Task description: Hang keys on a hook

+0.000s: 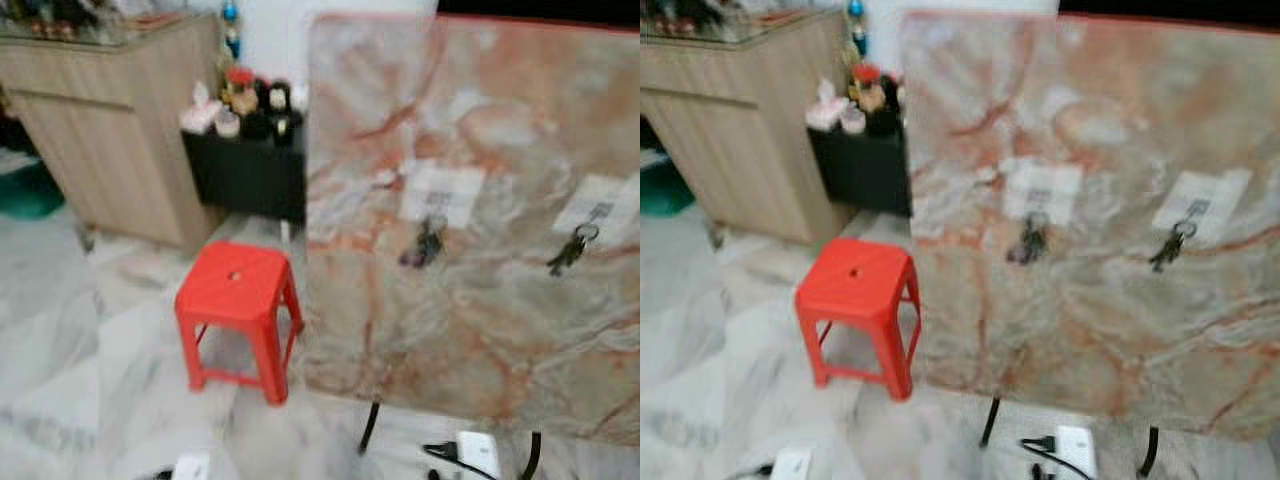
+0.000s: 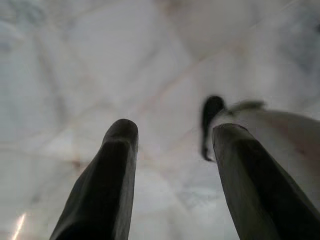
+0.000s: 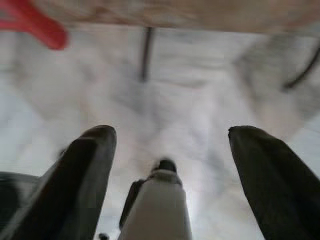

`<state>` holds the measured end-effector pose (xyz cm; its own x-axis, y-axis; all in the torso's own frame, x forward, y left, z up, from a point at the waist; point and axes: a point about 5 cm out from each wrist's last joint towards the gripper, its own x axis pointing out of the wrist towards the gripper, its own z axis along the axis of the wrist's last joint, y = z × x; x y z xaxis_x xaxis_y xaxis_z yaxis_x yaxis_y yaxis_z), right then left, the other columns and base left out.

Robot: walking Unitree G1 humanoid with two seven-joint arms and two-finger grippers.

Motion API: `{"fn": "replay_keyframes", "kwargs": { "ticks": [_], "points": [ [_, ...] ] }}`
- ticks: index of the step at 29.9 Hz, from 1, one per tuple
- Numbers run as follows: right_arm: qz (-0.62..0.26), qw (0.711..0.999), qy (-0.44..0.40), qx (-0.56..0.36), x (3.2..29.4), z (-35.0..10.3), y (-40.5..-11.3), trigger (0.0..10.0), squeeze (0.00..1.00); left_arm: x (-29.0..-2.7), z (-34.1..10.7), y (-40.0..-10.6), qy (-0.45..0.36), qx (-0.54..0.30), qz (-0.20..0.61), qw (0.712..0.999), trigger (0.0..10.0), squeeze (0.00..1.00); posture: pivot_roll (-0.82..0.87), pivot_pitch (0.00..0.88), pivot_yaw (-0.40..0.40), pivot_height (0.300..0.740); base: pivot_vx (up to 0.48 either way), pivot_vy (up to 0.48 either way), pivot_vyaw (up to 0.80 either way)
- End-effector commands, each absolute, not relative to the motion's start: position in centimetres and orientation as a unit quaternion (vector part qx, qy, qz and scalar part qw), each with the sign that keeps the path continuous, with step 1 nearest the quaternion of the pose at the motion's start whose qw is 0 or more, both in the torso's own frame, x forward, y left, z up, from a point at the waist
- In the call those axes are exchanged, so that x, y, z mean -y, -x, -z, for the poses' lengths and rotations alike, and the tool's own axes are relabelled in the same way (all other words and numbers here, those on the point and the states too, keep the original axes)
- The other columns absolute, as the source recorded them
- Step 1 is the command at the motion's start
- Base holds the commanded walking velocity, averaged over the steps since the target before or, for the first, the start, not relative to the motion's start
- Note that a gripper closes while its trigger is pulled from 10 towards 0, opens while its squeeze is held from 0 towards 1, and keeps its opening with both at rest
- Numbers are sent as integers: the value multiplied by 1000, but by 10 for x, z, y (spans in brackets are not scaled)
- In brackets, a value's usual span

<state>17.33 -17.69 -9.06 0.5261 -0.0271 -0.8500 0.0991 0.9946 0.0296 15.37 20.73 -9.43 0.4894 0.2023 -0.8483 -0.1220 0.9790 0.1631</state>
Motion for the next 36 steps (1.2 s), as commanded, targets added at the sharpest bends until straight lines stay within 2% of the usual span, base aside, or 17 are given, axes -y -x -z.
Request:
{"fn": "replay_keyframes", "kwargs": {
  "ticks": [1, 36],
  "points": [
    [52, 873, -29, -485, 190, 90, -171, 10000, 0, -199, 96, -153, -35, -501, -87, 861, 10000, 0, 71, 0, -29, 740, 0, 480, 0],
    [60, 872, -26, -486, 192, 90, -170, 10000, 0, -195, 96, -156, -30, -499, -78, 863, 10000, 0, 66, 0, -28, 740, 0, 480, 0]
  ]
}}
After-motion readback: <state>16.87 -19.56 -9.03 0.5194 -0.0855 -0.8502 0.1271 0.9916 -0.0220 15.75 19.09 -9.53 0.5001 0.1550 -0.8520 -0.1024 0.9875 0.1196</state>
